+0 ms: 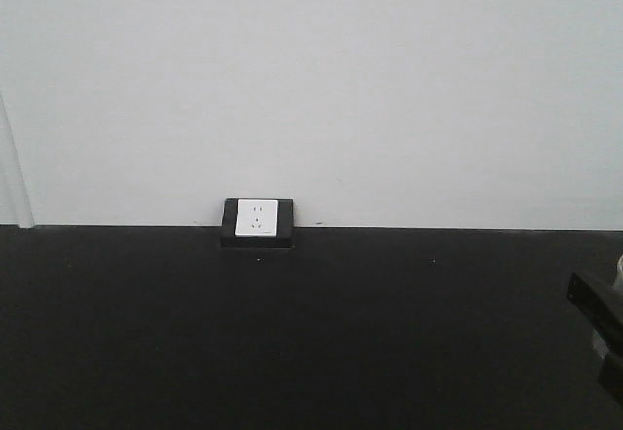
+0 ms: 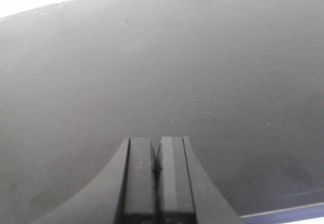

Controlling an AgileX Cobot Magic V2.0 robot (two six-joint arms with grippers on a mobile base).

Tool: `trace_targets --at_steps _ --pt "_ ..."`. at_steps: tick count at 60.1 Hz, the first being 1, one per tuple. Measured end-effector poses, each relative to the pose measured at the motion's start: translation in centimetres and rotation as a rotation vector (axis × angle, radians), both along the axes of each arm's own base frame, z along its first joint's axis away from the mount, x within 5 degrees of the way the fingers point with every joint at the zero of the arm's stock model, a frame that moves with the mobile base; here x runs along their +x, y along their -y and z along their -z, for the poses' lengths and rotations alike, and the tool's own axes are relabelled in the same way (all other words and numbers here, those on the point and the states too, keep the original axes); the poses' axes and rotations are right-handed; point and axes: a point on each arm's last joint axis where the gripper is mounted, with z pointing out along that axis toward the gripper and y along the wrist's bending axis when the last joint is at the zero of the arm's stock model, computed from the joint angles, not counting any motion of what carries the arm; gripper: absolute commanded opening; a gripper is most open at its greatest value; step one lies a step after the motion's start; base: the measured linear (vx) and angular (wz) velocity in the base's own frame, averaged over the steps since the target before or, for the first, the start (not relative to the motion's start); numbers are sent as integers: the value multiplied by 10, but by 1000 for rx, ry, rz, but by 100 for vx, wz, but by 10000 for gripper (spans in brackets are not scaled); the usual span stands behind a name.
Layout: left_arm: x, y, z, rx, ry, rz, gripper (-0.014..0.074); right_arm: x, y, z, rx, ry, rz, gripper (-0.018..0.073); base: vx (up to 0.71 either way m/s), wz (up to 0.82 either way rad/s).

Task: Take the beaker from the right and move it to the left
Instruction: 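Drive the base to the bench with white bins, holding the beaker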

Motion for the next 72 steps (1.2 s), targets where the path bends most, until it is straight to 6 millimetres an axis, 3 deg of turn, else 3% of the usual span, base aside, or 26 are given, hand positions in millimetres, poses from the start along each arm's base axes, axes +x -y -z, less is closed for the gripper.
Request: trace_targets --at_steps 36,72 --pt "0 0 0 0 0 0 -6 0 0 0 3 -1 0 -5 -4 -1" --pt "0 0 0 0 0 0 -6 0 0 0 3 -1 1 -5 -25 14"
